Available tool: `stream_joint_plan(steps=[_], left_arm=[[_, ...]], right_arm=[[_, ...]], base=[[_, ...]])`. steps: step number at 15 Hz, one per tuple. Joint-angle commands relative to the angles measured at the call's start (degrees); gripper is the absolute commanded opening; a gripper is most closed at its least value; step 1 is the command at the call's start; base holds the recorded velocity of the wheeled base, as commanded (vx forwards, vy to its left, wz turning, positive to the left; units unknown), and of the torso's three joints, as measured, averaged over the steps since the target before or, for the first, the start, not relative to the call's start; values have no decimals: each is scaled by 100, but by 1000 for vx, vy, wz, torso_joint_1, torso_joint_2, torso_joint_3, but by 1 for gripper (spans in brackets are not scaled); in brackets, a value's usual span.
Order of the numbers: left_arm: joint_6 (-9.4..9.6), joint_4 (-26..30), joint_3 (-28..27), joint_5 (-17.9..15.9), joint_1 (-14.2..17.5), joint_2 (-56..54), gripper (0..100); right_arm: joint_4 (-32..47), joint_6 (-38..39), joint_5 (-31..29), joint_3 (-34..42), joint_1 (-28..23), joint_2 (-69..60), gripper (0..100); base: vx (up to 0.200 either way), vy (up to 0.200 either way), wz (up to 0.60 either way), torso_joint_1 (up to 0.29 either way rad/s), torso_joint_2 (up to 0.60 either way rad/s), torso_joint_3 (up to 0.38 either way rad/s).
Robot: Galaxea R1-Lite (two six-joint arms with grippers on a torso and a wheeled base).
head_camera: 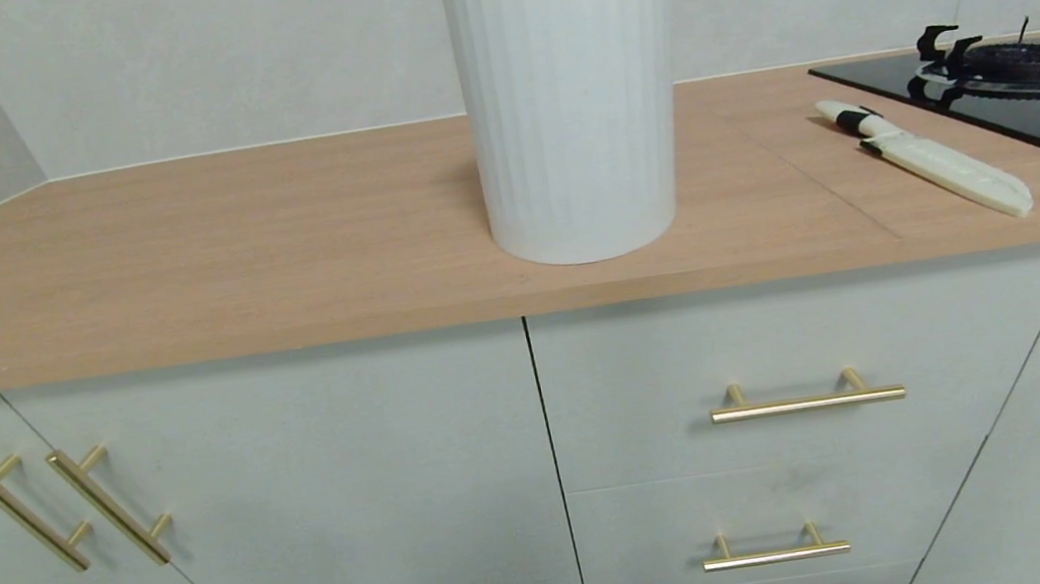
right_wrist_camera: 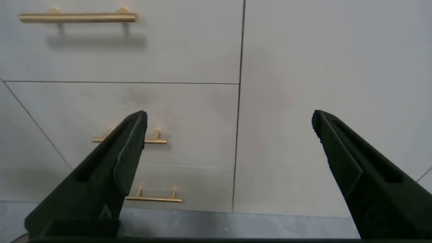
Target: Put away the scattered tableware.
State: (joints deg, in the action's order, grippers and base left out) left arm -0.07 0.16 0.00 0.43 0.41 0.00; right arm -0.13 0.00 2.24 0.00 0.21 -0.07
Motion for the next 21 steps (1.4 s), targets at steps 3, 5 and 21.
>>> stream_joint_plan(steps=[3, 5, 21], left_arm=[[7, 2, 0, 1, 2, 9, 100], [-1, 2, 0, 1, 2, 9, 100], [-1, 2, 0, 1, 2, 9, 100]], right_arm=[[-4, 0, 4, 0, 6, 7, 100], [-4, 0, 4, 0, 6, 7, 100], [-4, 0, 4, 0, 6, 7, 100]], base=[[67, 0, 0, 1, 2, 1], [0, 0, 0, 0, 0, 0], [0, 0, 0, 28, -99, -87]])
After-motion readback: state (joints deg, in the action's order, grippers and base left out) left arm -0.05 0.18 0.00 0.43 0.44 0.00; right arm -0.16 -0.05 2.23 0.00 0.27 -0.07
